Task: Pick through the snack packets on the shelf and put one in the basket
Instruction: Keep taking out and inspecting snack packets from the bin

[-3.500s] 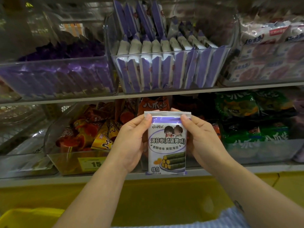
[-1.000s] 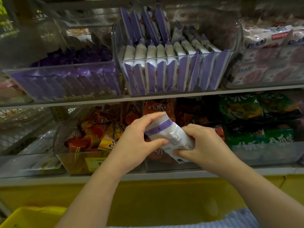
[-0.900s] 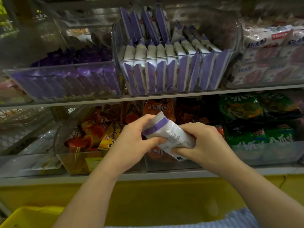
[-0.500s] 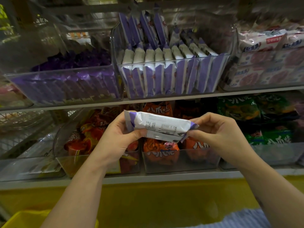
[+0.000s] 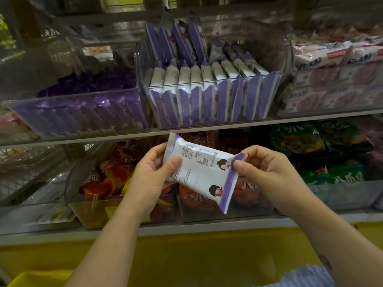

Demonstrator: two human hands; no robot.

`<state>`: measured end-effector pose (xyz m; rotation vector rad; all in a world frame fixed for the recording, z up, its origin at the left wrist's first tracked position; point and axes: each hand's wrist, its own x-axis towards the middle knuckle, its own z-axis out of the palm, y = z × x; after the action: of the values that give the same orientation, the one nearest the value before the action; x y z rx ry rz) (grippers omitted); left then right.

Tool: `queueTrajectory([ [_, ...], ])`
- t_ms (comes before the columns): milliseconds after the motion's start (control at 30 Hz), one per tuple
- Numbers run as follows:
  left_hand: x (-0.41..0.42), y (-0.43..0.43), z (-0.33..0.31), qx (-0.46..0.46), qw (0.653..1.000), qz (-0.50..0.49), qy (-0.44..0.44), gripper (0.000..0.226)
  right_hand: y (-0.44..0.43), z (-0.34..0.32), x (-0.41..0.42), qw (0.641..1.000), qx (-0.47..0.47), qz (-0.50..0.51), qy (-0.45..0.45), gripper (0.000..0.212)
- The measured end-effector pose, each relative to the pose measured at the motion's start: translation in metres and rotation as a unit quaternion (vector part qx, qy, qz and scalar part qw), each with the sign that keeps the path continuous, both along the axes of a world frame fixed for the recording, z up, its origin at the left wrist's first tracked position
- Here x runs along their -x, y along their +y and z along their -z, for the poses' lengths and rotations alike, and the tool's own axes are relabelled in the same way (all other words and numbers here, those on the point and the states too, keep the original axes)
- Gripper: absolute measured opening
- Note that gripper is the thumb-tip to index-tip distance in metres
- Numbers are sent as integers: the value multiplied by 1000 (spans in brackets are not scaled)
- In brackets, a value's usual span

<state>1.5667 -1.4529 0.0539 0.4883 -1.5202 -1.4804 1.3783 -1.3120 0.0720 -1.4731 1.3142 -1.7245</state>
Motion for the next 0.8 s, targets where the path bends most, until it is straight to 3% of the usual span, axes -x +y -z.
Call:
queueTrajectory([
  [167,2,3,-2,-1,1000,8,-1,40,-1,1,4,986,-101,-70,-112,42],
  [267,5,6,-1,-1,999,31,-15,51,-5,1,0,944,-222,-168,-177,60],
  [367,13,12,2,11,999,34,-39,56,-12,6,-4,919,-278,-191,-205,38],
  [433,18,16,3,17,999,-2,-41,48,-14,7,-7,922,-282,-185,-192,30],
  [500,20,19,4,41,996,-62,-58,31,-13,8,-5,929,-270,-176,-182,35],
  [567,21,21,4,103,981,-132,-102,18,-10,7,-6,935,-266,-176,-156,37],
  [667,20,28,1,203,946,-200,-154,18,-7,6,-7,947,-236,-154,-155,31],
  [800,23,39,-1,196,946,-149,-211,20,-8,4,-7,966,-189,-102,-147,32],
])
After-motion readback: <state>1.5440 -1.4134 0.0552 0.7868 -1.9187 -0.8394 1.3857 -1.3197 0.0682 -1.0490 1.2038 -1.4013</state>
